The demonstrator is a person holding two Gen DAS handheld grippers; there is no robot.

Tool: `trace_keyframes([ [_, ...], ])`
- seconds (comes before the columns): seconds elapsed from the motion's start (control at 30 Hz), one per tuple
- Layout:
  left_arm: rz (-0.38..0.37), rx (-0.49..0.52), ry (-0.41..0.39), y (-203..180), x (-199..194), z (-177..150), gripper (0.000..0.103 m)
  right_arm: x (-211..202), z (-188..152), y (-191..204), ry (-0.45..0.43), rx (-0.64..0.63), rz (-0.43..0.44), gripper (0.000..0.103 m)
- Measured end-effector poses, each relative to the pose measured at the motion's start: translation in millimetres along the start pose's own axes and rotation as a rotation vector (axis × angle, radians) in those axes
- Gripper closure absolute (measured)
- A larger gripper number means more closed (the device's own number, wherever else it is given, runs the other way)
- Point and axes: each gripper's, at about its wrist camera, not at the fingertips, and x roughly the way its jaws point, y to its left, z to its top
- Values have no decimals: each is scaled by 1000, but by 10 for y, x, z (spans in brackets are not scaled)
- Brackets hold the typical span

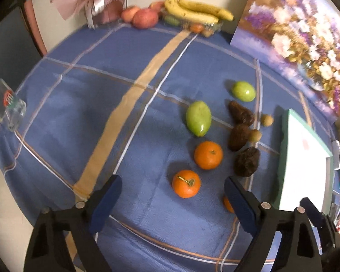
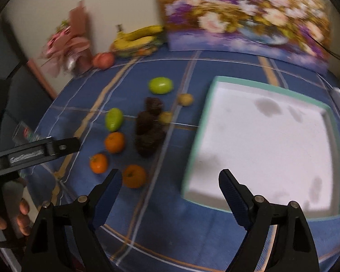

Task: Organize fruits
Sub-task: 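Grasp a tangerine with the left tool while the right tool grasps another tangerine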

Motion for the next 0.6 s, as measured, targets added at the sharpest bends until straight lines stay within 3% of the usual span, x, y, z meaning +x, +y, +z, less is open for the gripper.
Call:
trace_keyframes([
  [0.07,0,-9,35,-2,113,0,12,90,22,80,19,-31,13,33],
  [0.43,-4,-35,127,14,453,14,23,575,7,382,141,-156,53,46],
  [0.53,-10,-47,147,19,501,25,36,675,-15,441,166,-181,52,51],
  [0.6,-20,-51,159,22,539,25,36,729,-12,459,180,-192,40,52],
])
